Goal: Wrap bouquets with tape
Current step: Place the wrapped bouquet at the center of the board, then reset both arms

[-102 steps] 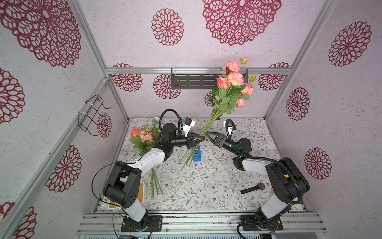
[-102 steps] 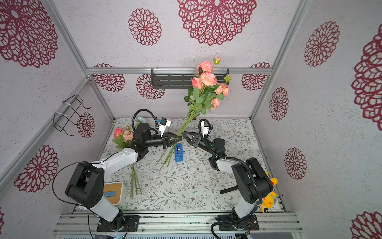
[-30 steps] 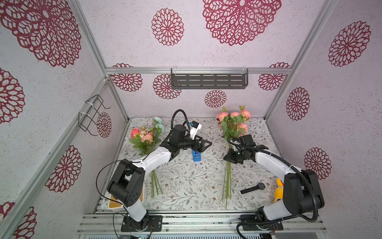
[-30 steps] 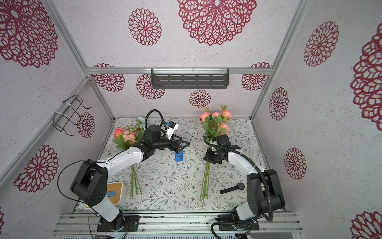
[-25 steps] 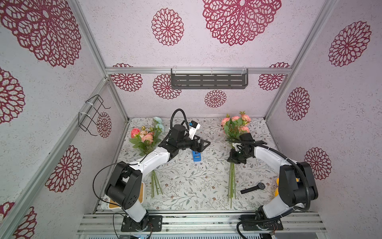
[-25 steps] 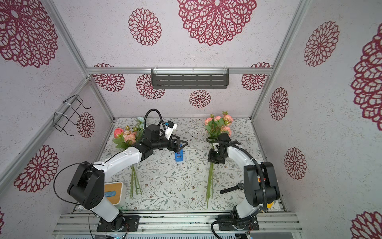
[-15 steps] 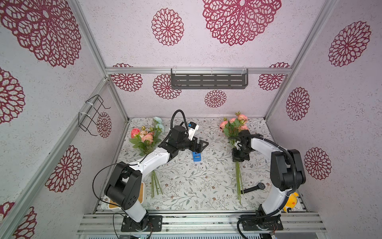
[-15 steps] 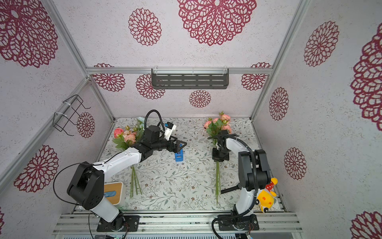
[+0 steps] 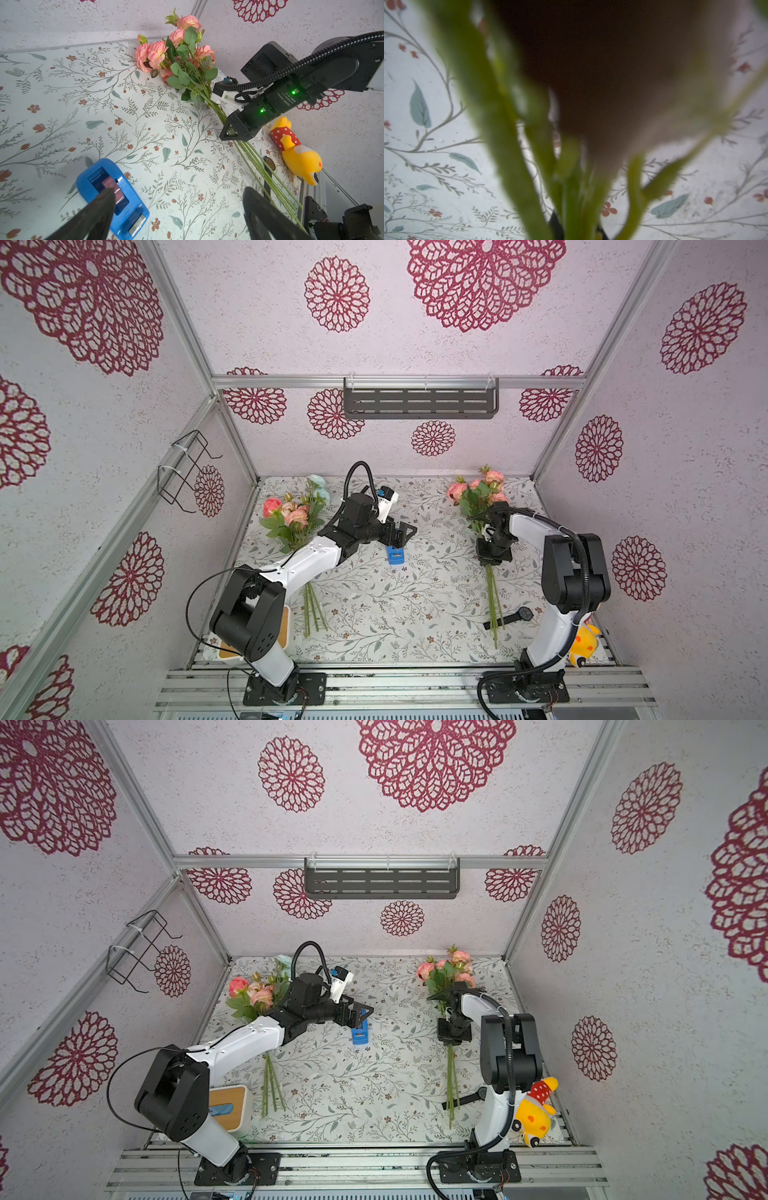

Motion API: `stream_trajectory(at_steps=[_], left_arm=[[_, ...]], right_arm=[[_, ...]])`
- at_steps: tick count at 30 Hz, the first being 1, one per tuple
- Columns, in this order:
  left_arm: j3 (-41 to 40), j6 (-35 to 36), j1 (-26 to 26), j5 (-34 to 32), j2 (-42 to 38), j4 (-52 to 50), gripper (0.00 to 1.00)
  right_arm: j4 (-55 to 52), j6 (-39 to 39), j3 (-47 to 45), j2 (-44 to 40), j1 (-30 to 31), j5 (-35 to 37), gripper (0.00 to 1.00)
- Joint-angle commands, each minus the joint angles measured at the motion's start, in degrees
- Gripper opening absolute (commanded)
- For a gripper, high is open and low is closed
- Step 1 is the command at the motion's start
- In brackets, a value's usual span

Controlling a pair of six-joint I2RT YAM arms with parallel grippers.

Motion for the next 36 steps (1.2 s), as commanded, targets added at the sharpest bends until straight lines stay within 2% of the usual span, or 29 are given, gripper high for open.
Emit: stream_trajectory(at_steps=[1,8,12,13,15,17,20,22,24,27,28,31,33,35,36], left_arm=[[-0.2,1.6,-0.08,-1.6,-1.31,-1.24,0.98],[0.84,2.83,0.08,-2.88,-1.24,-3.04,0.98],[1.8,3.55,1.14,-5.54,-2.24,-5.4,0.98],[1.74,3.39,1.75,-6.42,-2.88,-5.49,0.98],[1.24,3.62,2.95,-9.52,-4.64,-5.62,0.98],[0.72,5.48,3.99,-15.64,-7.0,-6.97,0.98],[-0.99,11.2,5.33,-31.53,-11.3,-9.11,0.98],[-5.54,14.08,7.79,-41.11,-13.91,-4.16,0.98],[-9.35,15.53,12.18,-41.95,-16.22,-1.04,0.98],[-14.81,12.39,21.97,-37.08,-18.56,3.17,0.98],[-16.89,12.12,24.44,-37.22,-18.54,5.61,0.98],[-20.98,11.8,28.82,-41.15,-16.7,10.99,0.98],[-22.54,11.96,30.72,-40.47,-13.99,14.03,0.98],[-23.74,12.94,31.74,-40.08,-10.55,18.0,0.98],[-24.39,13.93,31.85,-40.91,-9.5,19.98,0.98]], right_arm=[[-0.24,-0.37,-0.7,-1.4,-0.53,0.77,0.23],[-0.1,0.02,-1.59,-3.13,-0.54,2.62,0.42],[3.03,1.34,-1.93,-9.41,-0.53,4.04,0.59],[4.21,1.87,-2.06,-11.54,-0.56,4.67,0.89],[6.96,2.77,-2.18,-15.14,-0.71,6.19,0.99],[11.68,2.89,-3.43,-18.55,-0.98,7.56,0.99],[24.11,1.29,-8.58,-24.7,-1.79,8.57,0.99],[35.76,2.06,-14.71,-28.39,-2.98,11.14,0.98],[48.16,2.5,-22.0,-32.08,-4.51,13.14,0.98],[64.42,3.55,-32.16,-35.36,-8.19,14.12,0.98],[67.34,3.61,-34.31,-35.73,-9.35,15.68,0.98],[69.46,-1.97,-36.98,-34.11,-10.99,19.34,0.98],[76.99,-4.39,-41.78,-32.44,-11.2,20.37,0.98],[88.66,-5.07,-47.9,-31.84,-11.61,18.31,0.98],[87.49,-5.55,-47.53,-32.41,-11.93,16.22,0.98]])
